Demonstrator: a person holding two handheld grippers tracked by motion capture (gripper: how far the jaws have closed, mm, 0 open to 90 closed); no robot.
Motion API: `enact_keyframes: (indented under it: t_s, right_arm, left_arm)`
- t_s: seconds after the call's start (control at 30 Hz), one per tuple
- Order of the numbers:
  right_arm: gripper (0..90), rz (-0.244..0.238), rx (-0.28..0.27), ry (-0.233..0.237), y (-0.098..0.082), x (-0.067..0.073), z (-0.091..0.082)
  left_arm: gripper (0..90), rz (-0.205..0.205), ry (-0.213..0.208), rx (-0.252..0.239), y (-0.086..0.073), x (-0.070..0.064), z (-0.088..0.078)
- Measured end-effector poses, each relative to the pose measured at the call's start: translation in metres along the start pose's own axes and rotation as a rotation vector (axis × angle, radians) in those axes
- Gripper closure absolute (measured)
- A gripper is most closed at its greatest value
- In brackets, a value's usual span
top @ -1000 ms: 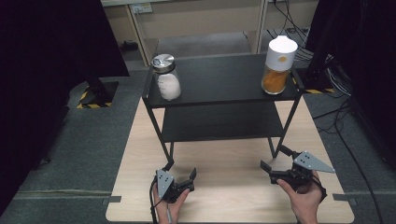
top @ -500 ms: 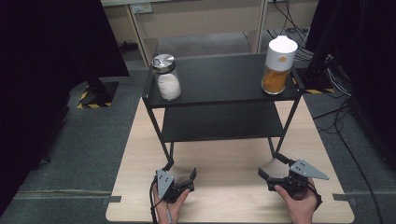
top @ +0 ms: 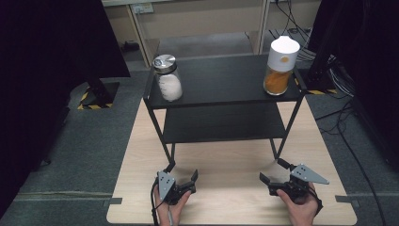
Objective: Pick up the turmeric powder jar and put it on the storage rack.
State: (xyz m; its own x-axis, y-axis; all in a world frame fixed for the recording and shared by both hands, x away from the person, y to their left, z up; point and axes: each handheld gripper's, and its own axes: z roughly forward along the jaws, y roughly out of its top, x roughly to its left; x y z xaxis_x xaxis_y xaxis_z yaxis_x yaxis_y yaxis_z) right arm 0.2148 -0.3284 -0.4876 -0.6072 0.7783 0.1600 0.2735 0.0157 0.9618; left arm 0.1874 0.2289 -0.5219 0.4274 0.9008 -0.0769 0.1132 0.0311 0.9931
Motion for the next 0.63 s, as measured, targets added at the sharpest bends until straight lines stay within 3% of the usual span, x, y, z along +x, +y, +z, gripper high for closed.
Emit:
enact_keyframes:
  t_s: [0.63]
  right_arm:
    - [1.8, 0.010, 0.009, 0.002, -0.0054, -0.0003, 0.0014]
  left_arm:
    - [5.6, 0.005, -0.004, 0.002, 0.0004, 0.0002, 0.0002]
